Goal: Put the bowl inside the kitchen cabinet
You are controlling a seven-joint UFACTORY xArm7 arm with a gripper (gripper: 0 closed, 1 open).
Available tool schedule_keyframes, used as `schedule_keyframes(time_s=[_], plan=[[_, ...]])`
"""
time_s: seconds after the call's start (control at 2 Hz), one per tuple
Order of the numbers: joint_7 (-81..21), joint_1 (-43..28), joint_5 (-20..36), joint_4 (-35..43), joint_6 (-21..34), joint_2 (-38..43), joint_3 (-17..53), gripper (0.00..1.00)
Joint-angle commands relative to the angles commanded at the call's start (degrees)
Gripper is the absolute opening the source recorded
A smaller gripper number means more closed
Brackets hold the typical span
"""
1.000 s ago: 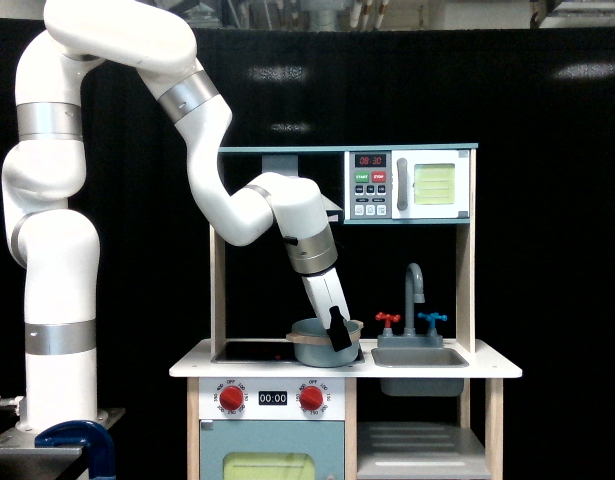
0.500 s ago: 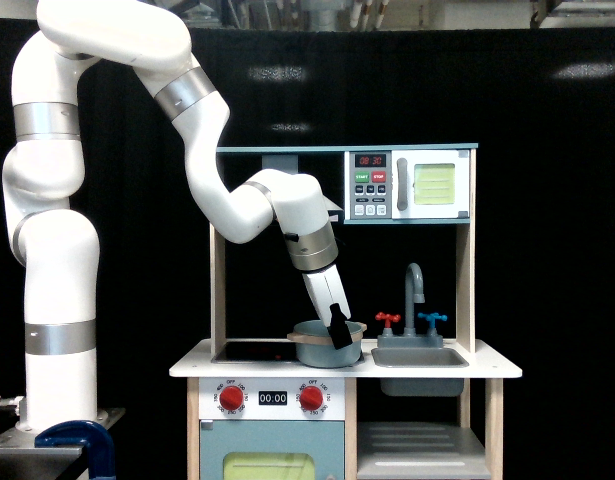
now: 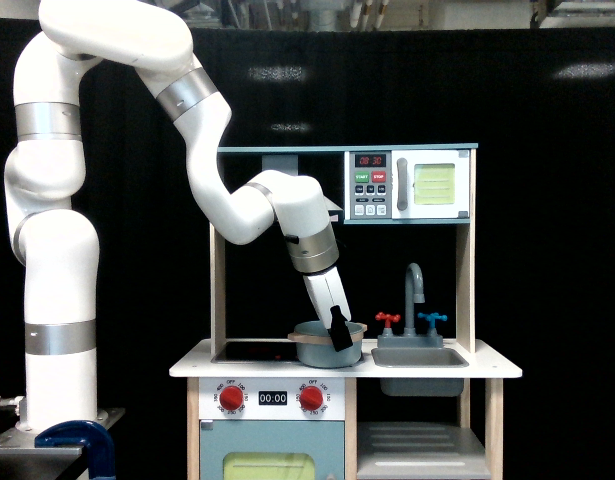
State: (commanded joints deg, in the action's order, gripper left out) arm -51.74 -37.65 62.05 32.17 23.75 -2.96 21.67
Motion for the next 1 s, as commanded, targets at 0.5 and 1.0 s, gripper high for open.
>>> schedule_keyframes(time_s=[0.5,1.0], plan=[[-0.68,0.31,1.72,0.56,-0.4,1.06,-1.36,0.0],[3.85,2.59,-4.22,0.64,1.03,-1.27,-1.94,0.0]])
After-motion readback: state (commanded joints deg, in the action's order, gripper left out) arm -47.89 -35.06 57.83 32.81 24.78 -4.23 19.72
